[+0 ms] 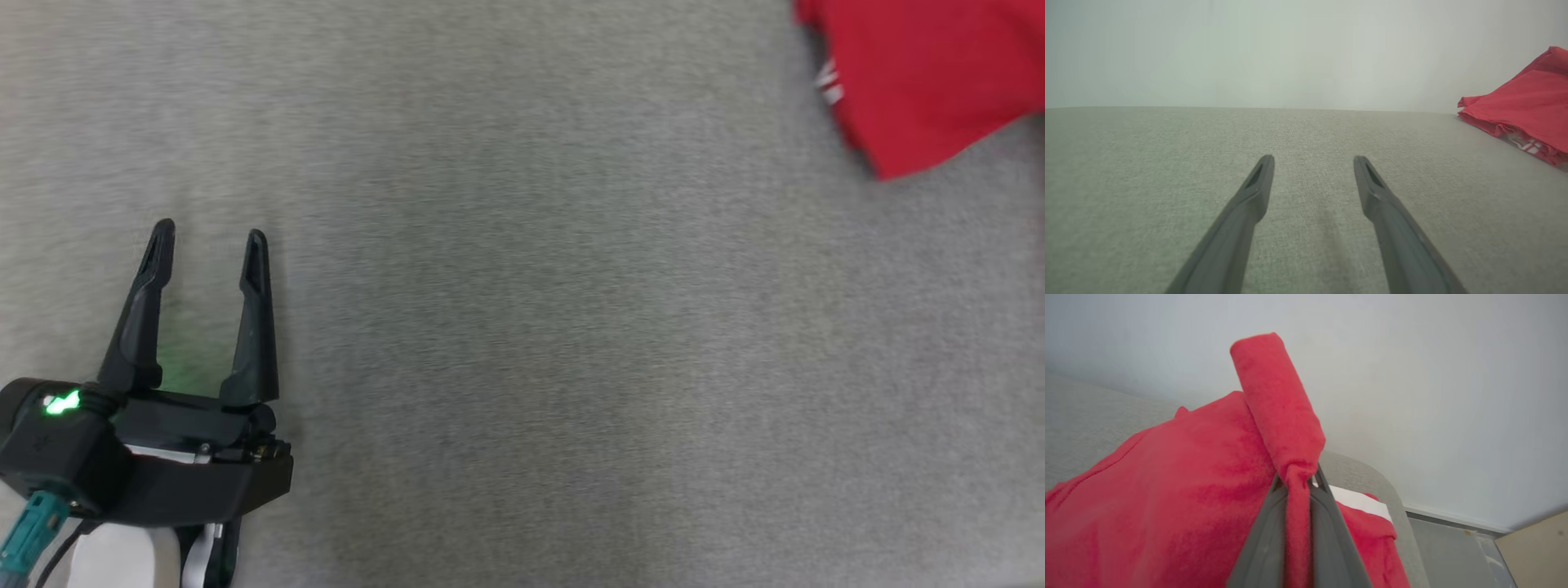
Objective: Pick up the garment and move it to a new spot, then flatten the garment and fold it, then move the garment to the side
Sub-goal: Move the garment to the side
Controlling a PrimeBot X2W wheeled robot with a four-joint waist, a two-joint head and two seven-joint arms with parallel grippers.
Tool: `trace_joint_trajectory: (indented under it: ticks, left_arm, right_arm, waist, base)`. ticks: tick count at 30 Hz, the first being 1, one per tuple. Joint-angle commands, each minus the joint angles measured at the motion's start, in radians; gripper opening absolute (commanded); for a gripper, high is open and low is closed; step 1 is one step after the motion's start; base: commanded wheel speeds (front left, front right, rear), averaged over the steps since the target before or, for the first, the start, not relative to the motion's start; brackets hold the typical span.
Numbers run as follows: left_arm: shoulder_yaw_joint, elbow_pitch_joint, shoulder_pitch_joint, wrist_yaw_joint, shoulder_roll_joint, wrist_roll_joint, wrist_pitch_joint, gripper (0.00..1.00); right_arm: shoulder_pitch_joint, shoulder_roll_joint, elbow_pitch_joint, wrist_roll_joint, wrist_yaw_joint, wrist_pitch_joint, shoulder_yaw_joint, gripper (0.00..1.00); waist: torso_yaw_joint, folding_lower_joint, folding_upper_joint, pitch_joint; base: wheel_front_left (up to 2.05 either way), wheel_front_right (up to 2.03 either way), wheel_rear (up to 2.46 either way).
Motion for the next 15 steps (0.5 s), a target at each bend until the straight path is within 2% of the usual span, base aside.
trace_joint_trajectory:
  ticks: [1, 9, 15]
  left_arm:
    - [0.003, -0.012, 0.000, 0.001, 0.011, 0.007, 0.000, 1.00]
    - [-0.001, -0.049, 0.025, 0.001, 0.027, 0.012, 0.000, 1.00]
    - [-0.019, -0.051, 0.022, 0.001, 0.037, 0.013, 0.001, 1.00]
  right_arm:
    - [-0.014, -0.036, -0.007, 0.012, -0.003, 0.018, -0.011, 0.00]
    - [-0.020, -0.171, -0.013, 0.055, -0.003, 0.074, -0.045, 0.00]
    - [-0.053, -0.223, 0.048, 0.037, -0.003, 0.119, -0.016, 0.00]
  waist:
    - [-0.066, -0.0002, -0.0003, 0.055]
    - [-0.085, -0.0002, -0.0003, 0.071]
    - [-0.087, -0.0002, -0.0003, 0.091]
  base:
    - [0.00, 0.00, 0.00]
    - [0.00, 0.00, 0.00]
    - [0.00, 0.00, 0.00]
